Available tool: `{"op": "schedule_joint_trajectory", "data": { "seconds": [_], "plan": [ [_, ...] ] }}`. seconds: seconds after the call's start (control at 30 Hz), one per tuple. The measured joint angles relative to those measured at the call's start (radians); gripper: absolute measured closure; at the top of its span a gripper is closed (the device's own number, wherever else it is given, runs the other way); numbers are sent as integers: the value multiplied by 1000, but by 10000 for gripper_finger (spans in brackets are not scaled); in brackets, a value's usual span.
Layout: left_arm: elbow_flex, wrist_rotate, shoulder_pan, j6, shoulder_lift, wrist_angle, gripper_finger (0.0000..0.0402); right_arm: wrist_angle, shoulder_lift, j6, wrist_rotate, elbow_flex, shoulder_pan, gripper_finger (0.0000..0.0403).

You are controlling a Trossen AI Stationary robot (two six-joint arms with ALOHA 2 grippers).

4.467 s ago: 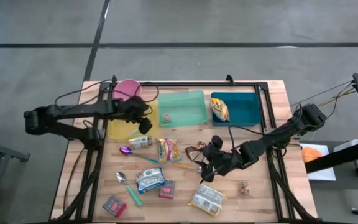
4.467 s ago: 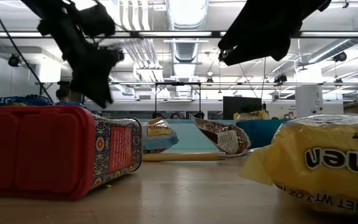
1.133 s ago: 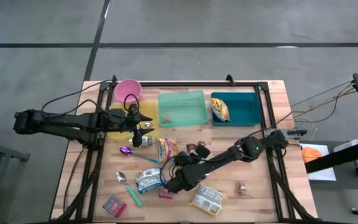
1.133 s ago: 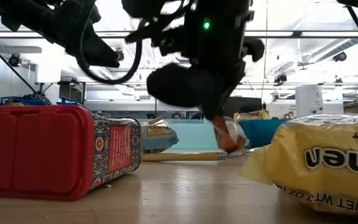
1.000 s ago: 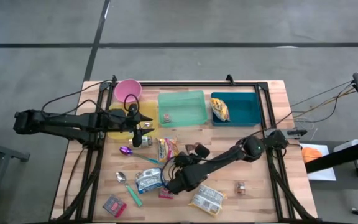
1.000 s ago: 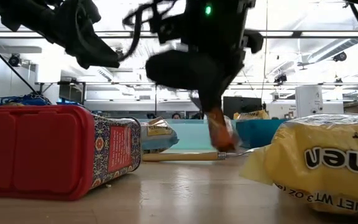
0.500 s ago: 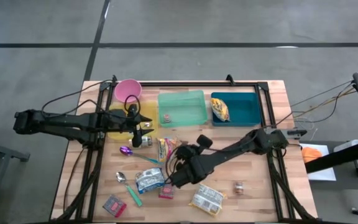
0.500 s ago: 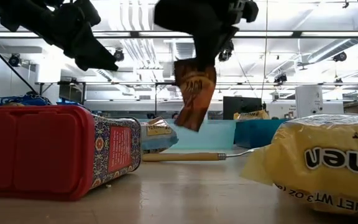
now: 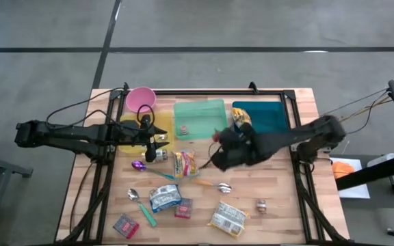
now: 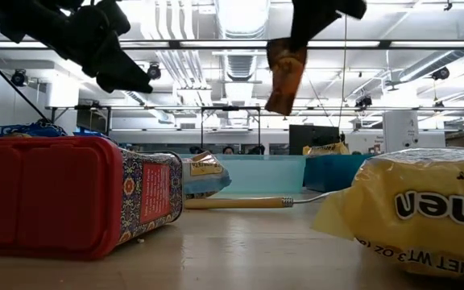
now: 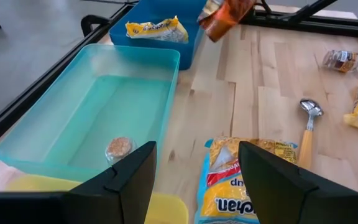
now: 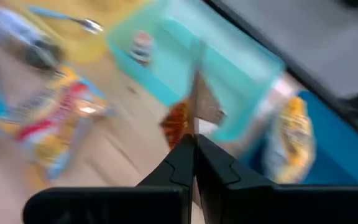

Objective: Pick & Place Food Item
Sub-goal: Put the seasoning bag into the green bin

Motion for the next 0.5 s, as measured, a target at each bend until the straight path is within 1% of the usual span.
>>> {"op": "schedule_joint_trajectory", "data": {
  "seconds": [0.1, 0.17, 0.33, 0.5],
  "plan": [
    [0, 0, 0, 0, 0, 2, 166, 213, -106, -136, -85, -119, -84, 395],
    [0, 0, 0, 0, 0, 1, 166, 286, -150, -209, -141, -168, -148, 395],
    [0, 0, 0, 0, 0, 0, 166, 302, -174, -302, -286, -204, -314, 395],
    [0, 0, 0, 1, 0, 0, 166, 316, -141, -390, -377, -176, -435, 395]
  ]
}}
